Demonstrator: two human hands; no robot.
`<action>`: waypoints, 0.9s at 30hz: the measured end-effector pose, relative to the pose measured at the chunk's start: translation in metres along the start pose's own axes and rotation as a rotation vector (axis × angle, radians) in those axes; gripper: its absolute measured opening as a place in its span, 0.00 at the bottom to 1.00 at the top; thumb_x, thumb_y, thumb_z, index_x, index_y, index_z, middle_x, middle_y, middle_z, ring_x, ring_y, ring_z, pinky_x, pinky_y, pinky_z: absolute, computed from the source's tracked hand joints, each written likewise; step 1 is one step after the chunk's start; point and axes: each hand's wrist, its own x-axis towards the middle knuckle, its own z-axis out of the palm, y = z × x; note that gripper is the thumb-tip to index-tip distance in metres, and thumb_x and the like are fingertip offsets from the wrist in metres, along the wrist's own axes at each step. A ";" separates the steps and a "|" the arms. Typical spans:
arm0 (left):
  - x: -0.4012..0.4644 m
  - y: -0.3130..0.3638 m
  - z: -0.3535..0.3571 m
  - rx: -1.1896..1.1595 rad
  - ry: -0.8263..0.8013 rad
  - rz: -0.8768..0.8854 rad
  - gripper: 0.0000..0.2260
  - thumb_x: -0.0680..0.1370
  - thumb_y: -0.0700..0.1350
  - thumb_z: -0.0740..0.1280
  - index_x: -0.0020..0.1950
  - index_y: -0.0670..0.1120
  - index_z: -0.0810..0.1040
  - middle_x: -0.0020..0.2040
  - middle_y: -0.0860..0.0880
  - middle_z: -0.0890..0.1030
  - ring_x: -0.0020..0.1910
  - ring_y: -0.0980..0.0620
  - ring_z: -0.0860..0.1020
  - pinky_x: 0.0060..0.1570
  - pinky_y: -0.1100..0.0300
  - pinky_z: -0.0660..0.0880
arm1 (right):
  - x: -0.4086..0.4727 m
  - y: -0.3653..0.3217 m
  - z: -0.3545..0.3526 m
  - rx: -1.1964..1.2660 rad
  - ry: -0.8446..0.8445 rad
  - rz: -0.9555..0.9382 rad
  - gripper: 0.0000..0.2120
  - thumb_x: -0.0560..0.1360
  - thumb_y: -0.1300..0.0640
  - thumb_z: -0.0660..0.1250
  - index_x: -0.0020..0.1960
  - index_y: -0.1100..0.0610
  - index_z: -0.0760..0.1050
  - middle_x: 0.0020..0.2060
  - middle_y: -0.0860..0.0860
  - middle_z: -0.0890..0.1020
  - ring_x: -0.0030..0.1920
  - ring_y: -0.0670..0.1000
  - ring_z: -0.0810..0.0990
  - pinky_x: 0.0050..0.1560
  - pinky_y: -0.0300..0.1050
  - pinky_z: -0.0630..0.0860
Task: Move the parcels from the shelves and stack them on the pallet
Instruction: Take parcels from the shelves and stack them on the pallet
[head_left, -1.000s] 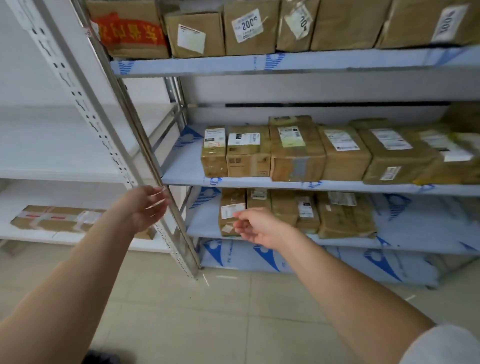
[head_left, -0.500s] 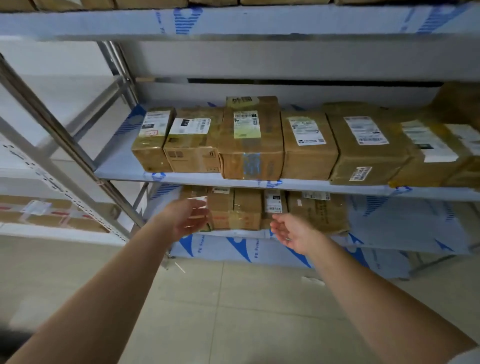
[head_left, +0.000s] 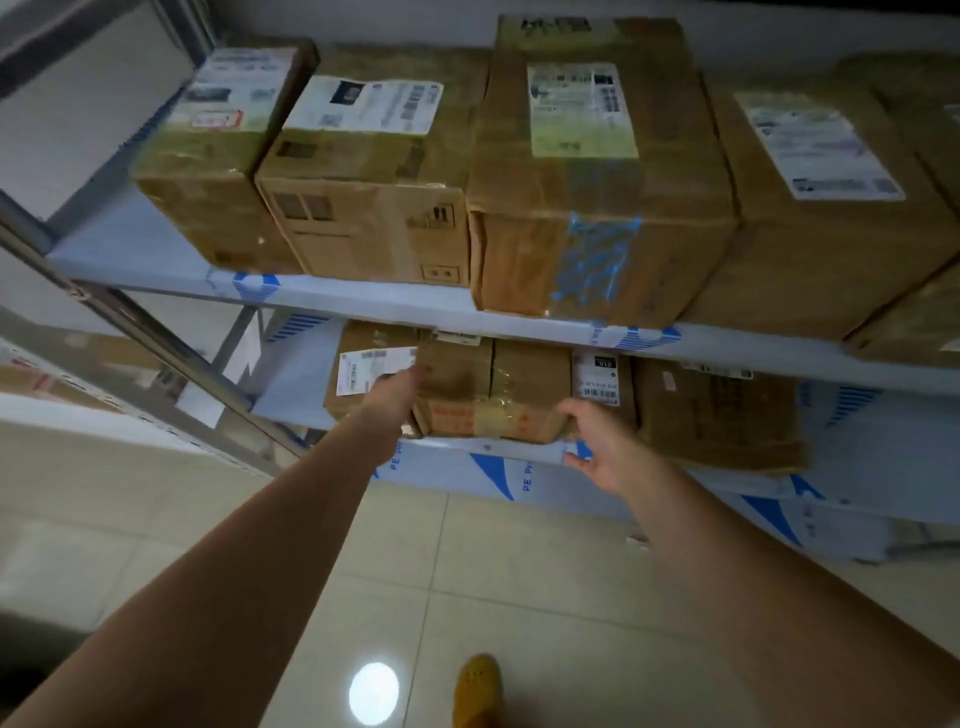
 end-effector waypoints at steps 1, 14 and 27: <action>0.010 -0.002 0.002 0.013 0.004 0.000 0.22 0.80 0.51 0.66 0.72 0.46 0.68 0.57 0.48 0.72 0.53 0.49 0.70 0.63 0.51 0.68 | 0.009 0.002 0.001 -0.007 0.007 -0.008 0.19 0.77 0.53 0.65 0.67 0.52 0.72 0.65 0.50 0.72 0.64 0.51 0.70 0.64 0.52 0.72; 0.059 -0.038 0.002 0.041 -0.039 -0.006 0.19 0.77 0.50 0.70 0.65 0.50 0.70 0.59 0.47 0.76 0.57 0.47 0.74 0.63 0.50 0.71 | 0.050 0.035 0.006 -0.116 0.070 -0.053 0.33 0.73 0.47 0.69 0.75 0.45 0.61 0.68 0.50 0.70 0.65 0.55 0.71 0.68 0.55 0.69; 0.017 -0.073 -0.021 0.016 -0.174 -0.055 0.29 0.77 0.54 0.70 0.73 0.54 0.61 0.66 0.47 0.74 0.60 0.39 0.75 0.49 0.39 0.76 | 0.010 0.055 0.006 -0.045 -0.070 0.160 0.38 0.71 0.46 0.75 0.74 0.49 0.58 0.70 0.51 0.69 0.69 0.61 0.70 0.62 0.69 0.71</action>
